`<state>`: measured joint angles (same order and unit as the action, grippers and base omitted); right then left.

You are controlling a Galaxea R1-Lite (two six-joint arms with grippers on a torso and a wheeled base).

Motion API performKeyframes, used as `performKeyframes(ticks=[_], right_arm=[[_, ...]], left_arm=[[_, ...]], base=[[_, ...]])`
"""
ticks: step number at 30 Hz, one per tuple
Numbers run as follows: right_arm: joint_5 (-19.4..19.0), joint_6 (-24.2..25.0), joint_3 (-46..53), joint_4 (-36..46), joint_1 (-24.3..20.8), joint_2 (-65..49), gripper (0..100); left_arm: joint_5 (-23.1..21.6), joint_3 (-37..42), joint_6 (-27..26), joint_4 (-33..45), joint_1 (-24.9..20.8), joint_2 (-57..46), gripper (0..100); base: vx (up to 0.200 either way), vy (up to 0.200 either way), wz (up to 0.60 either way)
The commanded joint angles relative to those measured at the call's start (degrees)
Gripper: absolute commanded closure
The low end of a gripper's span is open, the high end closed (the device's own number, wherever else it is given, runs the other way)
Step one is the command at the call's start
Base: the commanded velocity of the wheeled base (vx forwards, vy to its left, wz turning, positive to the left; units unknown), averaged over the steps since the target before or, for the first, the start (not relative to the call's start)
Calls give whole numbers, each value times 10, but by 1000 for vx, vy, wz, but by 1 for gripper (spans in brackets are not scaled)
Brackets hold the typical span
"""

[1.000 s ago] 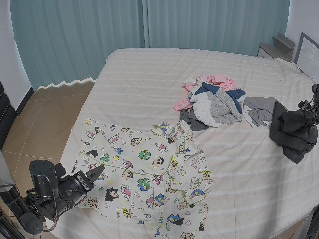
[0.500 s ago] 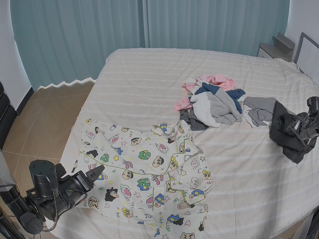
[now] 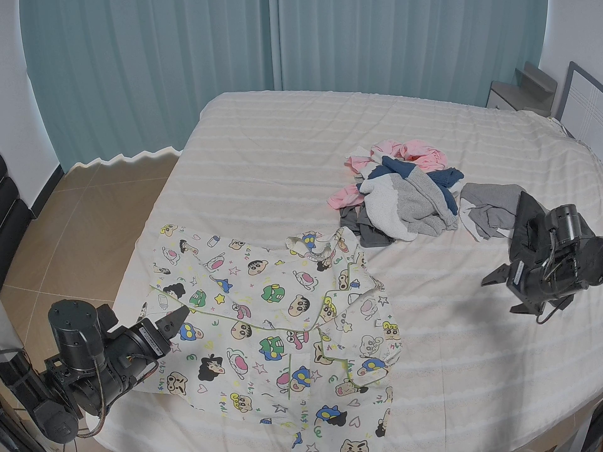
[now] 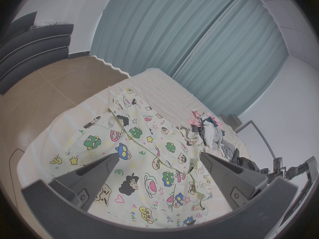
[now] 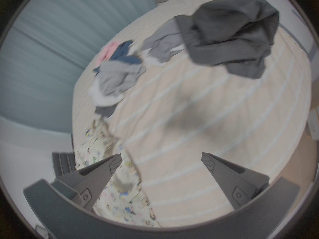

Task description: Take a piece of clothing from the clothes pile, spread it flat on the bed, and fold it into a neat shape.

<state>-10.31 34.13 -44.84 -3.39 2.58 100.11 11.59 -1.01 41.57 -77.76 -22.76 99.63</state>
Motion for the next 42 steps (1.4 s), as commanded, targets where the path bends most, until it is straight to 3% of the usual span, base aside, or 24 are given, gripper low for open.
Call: performKeyframes(ticks=[1,5,7,17,22,28,31,32,33,34,36,42], right_arm=[[5,63,83,-54,-191,-76,0],[42,80,92,-58,-279,-58,0],[53,82,98,-60,-301,-44,0],[57,84,162,-135,-313,-40,0],[59,84,196,-174,-335,-46,0],[60,83,208,-203,-353,-53,0],[63,83,208,-206,-359,-53,0],[71,82,208,-209,-362,-52,0],[71,82,208,-209,-362,-52,0],[82,82,210,-210,-367,-51,0],[85,82,214,-211,-368,-52,0],[85,82,220,-211,-369,-56,0]], left_arm=[[8,8,-12,0,9,-15,0],[5,9,-11,0,7,-12,0],[5,9,-7,0,6,-8,0],[4,8,-7,0,24,15,0],[5,5,-44,0,62,30,0],[-4,-115,-145,12,193,84,0],[-32,-145,-191,42,222,119,0],[-80,-160,-228,70,247,139,0],[-86,-161,-230,72,249,140,0],[-147,-179,-246,96,268,146,0],[-183,-202,-250,123,274,150,0],[-231,-268,-247,225,278,180,0]], base=[[0,0,0],[0,0,0],[-100,0,0],[-200,0,0],[-40,0,0],[0,0,0],[0,0,0],[0,0,0],[0,0,0],[0,0,0],[0,0,0],[0,0,0]])
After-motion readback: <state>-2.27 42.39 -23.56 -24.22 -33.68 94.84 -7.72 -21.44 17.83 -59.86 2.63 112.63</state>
